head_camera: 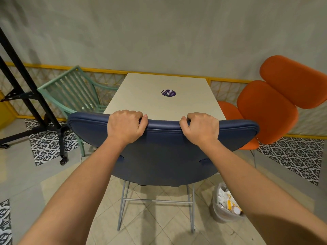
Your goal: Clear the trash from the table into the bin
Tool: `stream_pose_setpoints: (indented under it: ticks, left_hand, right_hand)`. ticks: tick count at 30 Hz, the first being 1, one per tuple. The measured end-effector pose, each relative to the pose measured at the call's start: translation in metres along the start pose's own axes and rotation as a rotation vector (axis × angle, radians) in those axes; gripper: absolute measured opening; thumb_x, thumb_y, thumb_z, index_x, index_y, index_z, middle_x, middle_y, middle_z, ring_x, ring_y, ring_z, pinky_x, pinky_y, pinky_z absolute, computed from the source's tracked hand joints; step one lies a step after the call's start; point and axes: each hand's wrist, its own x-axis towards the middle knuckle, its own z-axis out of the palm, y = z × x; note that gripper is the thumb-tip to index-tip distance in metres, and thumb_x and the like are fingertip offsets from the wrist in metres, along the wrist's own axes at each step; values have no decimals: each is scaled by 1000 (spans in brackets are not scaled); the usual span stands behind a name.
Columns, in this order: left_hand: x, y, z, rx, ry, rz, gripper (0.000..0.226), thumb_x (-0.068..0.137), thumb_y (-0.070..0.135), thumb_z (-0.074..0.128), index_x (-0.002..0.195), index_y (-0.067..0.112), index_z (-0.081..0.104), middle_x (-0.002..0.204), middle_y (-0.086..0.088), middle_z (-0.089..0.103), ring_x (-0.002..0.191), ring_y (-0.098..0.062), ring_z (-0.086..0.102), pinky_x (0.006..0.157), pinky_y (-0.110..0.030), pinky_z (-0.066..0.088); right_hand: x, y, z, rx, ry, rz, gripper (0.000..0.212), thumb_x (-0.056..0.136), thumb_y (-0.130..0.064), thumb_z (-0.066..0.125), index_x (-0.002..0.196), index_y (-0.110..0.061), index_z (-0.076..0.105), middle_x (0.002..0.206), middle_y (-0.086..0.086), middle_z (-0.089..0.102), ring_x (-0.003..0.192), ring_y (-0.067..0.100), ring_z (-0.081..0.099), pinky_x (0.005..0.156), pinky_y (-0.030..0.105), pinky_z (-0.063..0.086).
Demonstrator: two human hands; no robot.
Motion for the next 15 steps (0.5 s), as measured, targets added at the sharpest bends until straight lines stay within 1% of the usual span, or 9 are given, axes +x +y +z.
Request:
stream_pose_setpoints:
  ticks: [4, 6, 8, 9, 11, 13, 15]
  left_hand:
    - [-1, 0, 0, -23, -13, -4, 53, 87, 40, 25, 55, 15, 60, 48, -3, 55, 44, -26, 49, 46, -16, 10]
    - [1, 0, -1, -51, -51, -43, 53, 85, 44, 23, 59, 17, 60, 52, -2, 56, 50, -25, 49, 45, -19, 14]
    - [7, 2, -4, -115, -137, -117, 45, 85, 45, 30, 69, 21, 64, 61, 0, 60, 58, -23, 50, 47, -22, 22]
    - [11, 2, -6, -161, -181, -165, 36, 86, 44, 37, 78, 25, 66, 70, 3, 65, 64, -21, 52, 50, -24, 27]
    - [17, 3, -10, -252, -208, -211, 23, 86, 40, 47, 92, 29, 66, 91, 8, 69, 80, -20, 58, 60, -26, 35]
    - [29, 4, -10, -298, -207, -207, 24, 86, 38, 50, 103, 29, 64, 106, 8, 67, 101, -20, 56, 70, -30, 40]
    - [41, 5, -10, -330, -210, -216, 29, 86, 38, 52, 111, 27, 62, 112, 5, 65, 112, -20, 51, 78, -34, 43]
  right_hand:
    - [1, 0, -4, -12, -76, 3, 49, 87, -40, 29, 64, -11, 62, 58, 3, 51, 55, 23, 47, 47, 23, 23]
    - [5, 0, -7, 7, -164, 29, 46, 90, -38, 34, 65, -10, 60, 57, 3, 49, 57, 24, 46, 48, 24, 24]
    - [11, 0, -13, 31, -280, 66, 47, 90, -40, 35, 67, -8, 61, 58, 3, 48, 61, 25, 47, 51, 26, 29]
    - [17, -1, -16, 46, -326, 74, 47, 89, -41, 36, 71, -7, 63, 62, 4, 52, 64, 26, 48, 54, 27, 32]
    - [28, -1, -22, 98, -338, 68, 44, 89, -40, 39, 81, -7, 66, 78, 9, 61, 73, 27, 51, 61, 28, 38]
    - [41, -3, -28, 154, -290, 43, 39, 88, -38, 42, 89, -8, 66, 91, 11, 65, 81, 28, 55, 67, 30, 41]
    - [52, -8, -29, 194, -250, 43, 37, 87, -37, 45, 93, -8, 66, 97, 11, 66, 88, 29, 58, 71, 32, 42]
